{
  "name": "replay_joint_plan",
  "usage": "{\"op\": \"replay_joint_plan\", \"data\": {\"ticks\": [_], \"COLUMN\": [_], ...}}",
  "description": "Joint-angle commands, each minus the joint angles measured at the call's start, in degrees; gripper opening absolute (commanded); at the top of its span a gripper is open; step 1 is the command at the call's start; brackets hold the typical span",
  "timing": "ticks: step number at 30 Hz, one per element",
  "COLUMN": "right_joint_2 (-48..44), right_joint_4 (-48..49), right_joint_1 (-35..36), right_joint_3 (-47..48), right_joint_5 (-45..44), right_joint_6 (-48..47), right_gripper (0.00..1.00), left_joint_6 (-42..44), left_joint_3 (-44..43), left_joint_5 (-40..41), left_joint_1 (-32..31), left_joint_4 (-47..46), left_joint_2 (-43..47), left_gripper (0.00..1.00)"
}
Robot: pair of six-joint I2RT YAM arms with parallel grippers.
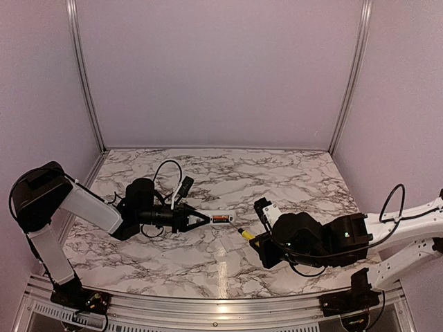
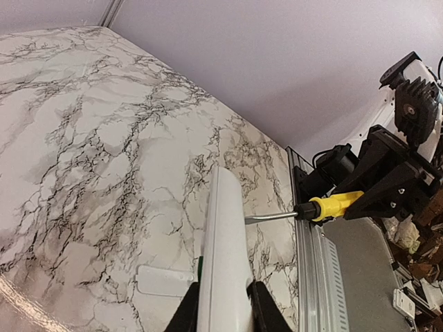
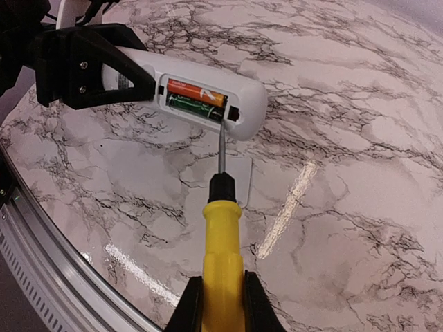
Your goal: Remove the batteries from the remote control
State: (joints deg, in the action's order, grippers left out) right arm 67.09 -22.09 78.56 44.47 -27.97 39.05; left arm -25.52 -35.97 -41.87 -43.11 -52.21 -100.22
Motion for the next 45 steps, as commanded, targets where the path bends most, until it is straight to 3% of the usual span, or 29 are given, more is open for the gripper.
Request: {"op": "replay_joint_plan", "data": {"ticks": [1,13,35,45], "right_joint_2": [1.9,3.9,15.1,15.6], "right_joint_4": [0.8,2.2,-7.1,-1.7], "right_joint_1": [0.2,0.2,-0.6,-4.1], "right_joint_3": [2.4,3.2,12.4,12.3], "right_joint_5": [-2.5,-4.1,-10.9,-8.8], "right_joint_6": [1.1,3.2,15.8,14.1], "right_gripper": [0.00,0.00,0.00,0.00], "left_joint_6": [-0.1,-0.1,0.7,1.3], "left_joint_3": [-2.4,-2.8,-3.6,-3.8], "left_joint_5": [-2.9,-3.5,-2.4,-2.1], "left_joint_1": [-0.3,-0.7,-0.9,-1.1], "left_joint_4": [-1.1,-1.0,0.8,1.8], "left_joint_2": [-0.9,-1.5,-2.0,-1.9], "left_gripper": [0.00,0.00,0.00,0.00]}}
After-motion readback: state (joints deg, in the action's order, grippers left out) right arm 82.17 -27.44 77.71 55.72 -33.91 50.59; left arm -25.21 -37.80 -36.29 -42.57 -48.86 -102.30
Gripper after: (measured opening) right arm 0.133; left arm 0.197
